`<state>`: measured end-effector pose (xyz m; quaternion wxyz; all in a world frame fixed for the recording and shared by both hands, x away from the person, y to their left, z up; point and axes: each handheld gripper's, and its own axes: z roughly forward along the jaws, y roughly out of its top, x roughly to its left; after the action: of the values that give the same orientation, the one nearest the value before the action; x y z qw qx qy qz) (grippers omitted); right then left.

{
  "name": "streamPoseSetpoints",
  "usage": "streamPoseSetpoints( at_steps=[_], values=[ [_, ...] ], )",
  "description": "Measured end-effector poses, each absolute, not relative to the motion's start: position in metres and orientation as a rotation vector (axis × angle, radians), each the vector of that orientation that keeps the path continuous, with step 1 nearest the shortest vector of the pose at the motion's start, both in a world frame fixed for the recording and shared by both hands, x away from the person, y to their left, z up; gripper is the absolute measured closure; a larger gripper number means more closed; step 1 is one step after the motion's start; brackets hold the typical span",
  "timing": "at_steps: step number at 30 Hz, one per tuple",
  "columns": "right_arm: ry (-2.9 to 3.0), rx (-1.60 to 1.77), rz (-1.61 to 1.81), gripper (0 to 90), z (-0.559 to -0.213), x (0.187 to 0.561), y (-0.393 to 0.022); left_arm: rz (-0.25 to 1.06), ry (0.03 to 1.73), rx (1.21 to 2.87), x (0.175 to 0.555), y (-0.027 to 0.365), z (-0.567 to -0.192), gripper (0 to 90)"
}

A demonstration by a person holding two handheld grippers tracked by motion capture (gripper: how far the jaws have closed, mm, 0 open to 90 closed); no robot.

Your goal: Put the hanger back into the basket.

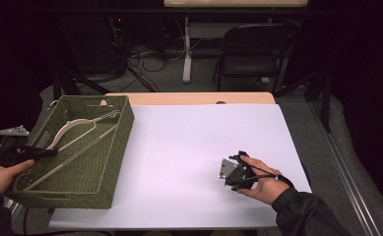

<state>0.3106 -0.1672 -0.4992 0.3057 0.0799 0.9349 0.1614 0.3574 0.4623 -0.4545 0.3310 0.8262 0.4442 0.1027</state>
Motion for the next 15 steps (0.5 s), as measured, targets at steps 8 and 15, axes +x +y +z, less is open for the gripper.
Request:
streamPoseSetpoints(
  at_steps=[8,15],
  values=[
    [2.471,0.203,0.424,33.4,-0.499,0.31,-0.166,0.327,1.122,2.225,0.353,0.455,-0.45,81.4],
    [2.47,0.216,0.425,33.4,-0.498,0.309,-0.167,0.281,1.079,2.183,0.337,0.448,-0.434,71.4]
  ],
)
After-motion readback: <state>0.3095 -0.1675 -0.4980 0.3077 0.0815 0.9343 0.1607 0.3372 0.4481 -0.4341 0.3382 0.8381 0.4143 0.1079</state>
